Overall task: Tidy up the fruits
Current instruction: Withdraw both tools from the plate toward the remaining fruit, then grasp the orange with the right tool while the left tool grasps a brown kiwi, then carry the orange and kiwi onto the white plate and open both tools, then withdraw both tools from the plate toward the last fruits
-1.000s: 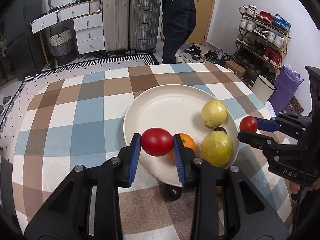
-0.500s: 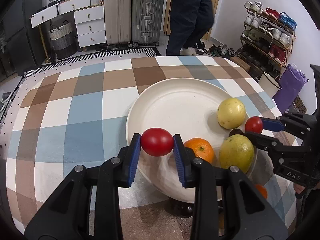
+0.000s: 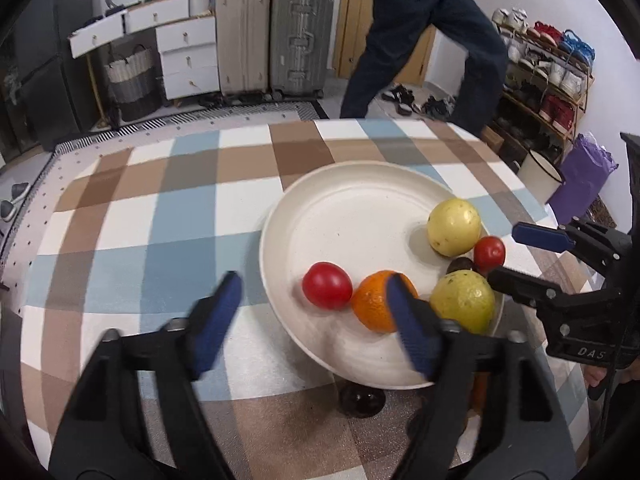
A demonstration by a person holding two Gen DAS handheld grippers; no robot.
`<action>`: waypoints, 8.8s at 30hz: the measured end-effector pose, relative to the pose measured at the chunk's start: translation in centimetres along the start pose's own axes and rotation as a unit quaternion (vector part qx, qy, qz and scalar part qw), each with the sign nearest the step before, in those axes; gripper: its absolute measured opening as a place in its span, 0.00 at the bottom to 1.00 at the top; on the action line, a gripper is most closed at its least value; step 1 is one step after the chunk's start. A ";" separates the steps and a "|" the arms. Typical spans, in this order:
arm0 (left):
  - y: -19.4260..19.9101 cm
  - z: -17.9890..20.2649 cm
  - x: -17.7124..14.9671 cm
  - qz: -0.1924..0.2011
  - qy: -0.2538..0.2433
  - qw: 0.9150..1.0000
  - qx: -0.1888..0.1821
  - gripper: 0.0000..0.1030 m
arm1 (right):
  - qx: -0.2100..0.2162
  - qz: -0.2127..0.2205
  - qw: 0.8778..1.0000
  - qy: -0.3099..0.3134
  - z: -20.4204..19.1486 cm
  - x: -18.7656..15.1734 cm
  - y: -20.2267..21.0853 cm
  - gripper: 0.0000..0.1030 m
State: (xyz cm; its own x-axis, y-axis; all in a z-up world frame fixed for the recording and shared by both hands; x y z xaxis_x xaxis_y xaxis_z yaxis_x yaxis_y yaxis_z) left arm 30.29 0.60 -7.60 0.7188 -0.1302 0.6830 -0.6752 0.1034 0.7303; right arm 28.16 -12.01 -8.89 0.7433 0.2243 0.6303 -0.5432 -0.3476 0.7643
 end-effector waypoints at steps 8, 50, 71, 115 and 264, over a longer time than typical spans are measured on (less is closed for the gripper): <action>4.4 0.0 -0.5 0.030 0.014 0.999 0.002 0.97 | -0.001 0.019 0.999 -0.035 0.7 -0.7 3.2 0.98; 4.8 5.5 -8.6 -0.028 -0.036 0.998 -0.034 0.98 | 0.083 -0.047 0.995 -0.010 -4.7 -8.6 1.4 0.60; 4.1 6.7 -8.9 -0.034 -0.032 0.998 -0.034 0.98 | 0.051 -0.007 0.998 -0.032 -2.5 -7.7 2.5 0.40; 5.6 6.3 -7.8 0.007 -0.003 0.998 -0.064 0.25 | 0.037 0.035 0.998 -0.041 -1.6 -6.6 4.4 0.40; 2.6 -0.8 -8.8 -0.030 0.032 0.999 0.010 0.97 | 0.032 -0.049 0.998 -0.002 -7.1 -6.9 -0.6 0.41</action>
State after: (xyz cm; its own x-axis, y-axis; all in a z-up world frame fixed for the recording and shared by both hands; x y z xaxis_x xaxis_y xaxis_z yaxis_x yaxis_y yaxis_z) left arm 22.28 2.78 -11.69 0.7672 -0.0730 0.6372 -0.6327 0.0770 0.7706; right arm 20.55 -6.90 -12.71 0.7927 0.2572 0.5527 -0.4422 -0.3813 0.8118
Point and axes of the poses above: each gripper's, at about its wrist camera, not at the fingertips, and y roughly against the way its jaws point, z to its right, x to its top, the point moved 9 cm from there along -y, roughly the way its jaws point, and after that the axes turned 9 degrees about -y, right-handed, at the moved point
